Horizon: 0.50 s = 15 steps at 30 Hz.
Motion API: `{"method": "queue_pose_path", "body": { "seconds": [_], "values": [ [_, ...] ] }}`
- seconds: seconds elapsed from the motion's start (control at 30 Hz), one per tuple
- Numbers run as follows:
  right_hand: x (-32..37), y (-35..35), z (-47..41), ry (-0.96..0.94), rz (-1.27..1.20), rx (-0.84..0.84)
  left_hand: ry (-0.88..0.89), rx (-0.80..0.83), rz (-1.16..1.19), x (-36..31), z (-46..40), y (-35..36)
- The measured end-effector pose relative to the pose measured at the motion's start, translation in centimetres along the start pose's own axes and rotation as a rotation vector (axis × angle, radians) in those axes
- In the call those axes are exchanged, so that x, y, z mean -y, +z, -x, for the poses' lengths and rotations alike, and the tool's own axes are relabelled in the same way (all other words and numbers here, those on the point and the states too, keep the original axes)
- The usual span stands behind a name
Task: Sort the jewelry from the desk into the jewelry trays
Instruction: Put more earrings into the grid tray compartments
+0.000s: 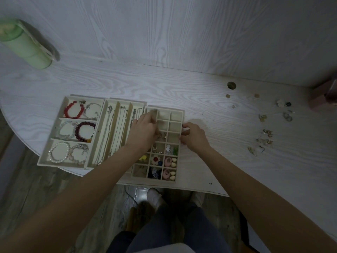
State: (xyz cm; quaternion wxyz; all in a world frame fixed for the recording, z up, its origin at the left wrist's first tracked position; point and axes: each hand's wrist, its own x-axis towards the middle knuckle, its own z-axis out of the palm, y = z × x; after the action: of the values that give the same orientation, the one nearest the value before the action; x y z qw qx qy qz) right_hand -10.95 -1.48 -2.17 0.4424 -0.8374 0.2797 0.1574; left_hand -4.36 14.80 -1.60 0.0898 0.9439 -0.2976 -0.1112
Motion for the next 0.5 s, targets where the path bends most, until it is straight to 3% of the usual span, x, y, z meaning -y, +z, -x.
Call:
{"method": "queue_pose_path", "body": {
  "seconds": [0.5],
  "values": [
    [-0.06, 0.05, -0.12, -0.003, 0.028, -0.004, -0.011, 0.058, -0.049, -0.71, -0.43, 0.50]
  ]
}}
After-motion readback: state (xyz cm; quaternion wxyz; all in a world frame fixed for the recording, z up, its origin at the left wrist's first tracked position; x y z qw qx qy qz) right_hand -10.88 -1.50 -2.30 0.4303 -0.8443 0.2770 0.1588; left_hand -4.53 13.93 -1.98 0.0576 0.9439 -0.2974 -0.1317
